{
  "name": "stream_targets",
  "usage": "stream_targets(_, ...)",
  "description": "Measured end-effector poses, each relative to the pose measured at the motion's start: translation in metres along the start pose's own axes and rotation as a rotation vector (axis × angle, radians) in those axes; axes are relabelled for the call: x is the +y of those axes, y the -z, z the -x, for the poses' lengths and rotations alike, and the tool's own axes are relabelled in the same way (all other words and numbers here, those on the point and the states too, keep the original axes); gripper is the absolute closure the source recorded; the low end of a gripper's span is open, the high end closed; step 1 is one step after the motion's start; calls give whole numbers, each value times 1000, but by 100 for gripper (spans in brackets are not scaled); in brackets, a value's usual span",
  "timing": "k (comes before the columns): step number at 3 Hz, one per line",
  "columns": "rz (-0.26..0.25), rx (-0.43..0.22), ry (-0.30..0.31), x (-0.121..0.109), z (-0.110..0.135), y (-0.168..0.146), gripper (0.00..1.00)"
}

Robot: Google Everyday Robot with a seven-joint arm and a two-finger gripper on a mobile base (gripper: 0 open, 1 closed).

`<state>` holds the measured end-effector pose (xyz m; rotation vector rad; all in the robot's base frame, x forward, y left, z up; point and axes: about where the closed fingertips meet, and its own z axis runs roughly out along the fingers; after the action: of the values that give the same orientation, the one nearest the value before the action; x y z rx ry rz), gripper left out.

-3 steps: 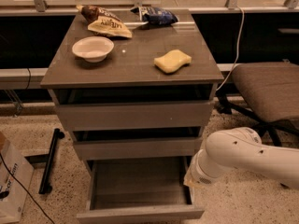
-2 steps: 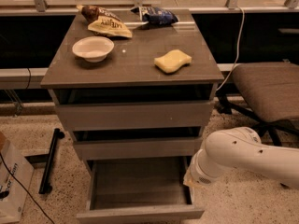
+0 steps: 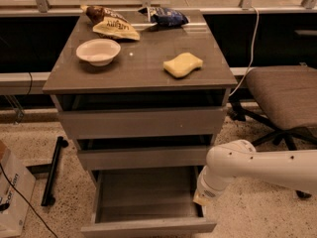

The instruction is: Close bottom drawer

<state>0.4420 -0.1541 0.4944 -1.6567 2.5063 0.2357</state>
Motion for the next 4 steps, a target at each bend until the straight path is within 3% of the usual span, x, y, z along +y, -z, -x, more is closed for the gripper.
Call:
stream_targets(1,69,13,-79,-13,-18,-41,100)
stream_targets(3,89,28,-98,-13,-18,-68,100)
stream_targets(4,123,26,-132,-14,-22,-100,100)
